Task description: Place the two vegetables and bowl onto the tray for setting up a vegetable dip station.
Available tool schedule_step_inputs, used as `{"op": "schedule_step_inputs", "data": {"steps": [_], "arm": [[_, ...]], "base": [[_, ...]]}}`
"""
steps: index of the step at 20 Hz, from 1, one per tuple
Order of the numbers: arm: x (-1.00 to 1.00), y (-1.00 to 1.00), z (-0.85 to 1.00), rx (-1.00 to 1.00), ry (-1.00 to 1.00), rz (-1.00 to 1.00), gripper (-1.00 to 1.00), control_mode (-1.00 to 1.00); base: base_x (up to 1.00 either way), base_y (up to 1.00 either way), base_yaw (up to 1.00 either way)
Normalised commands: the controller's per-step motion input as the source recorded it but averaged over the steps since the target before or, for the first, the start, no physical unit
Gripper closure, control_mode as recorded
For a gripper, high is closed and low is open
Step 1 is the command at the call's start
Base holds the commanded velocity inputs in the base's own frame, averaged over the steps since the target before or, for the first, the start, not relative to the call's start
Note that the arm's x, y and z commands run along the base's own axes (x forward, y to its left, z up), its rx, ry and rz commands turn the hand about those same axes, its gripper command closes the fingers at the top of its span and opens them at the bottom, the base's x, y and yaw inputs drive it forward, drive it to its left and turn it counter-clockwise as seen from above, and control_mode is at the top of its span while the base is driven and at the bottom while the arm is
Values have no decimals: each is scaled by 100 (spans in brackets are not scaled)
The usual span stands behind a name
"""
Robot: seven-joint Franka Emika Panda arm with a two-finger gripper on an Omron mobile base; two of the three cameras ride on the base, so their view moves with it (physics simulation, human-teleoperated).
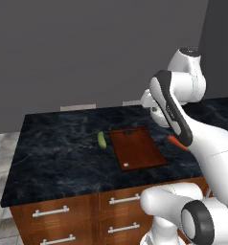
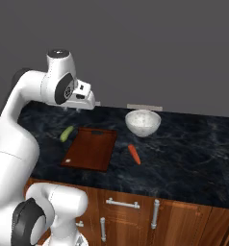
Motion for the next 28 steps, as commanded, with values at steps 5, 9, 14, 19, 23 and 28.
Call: {"op": "schedule_step_inputs", "data": {"steps": [5, 9, 14, 19, 23, 28], "arm": [[2, -33, -6, 0, -4, 7, -100, -100], [0, -69, -16, 0, -7, 8, -100, -100], [0, -59, -29, -1, -11, 2, -100, -100], [0, -43, -37, -9, -9, 0, -100, -100], [1, -34, -34, -16, -2, 0, -100, -100], [1, -20, -32, -19, 0, 0, -100, -100]], "base": [[0, 0, 0], [0, 0, 0], [0, 0, 0], [0, 0, 0], [0, 0, 0], [0, 0, 0]]}}
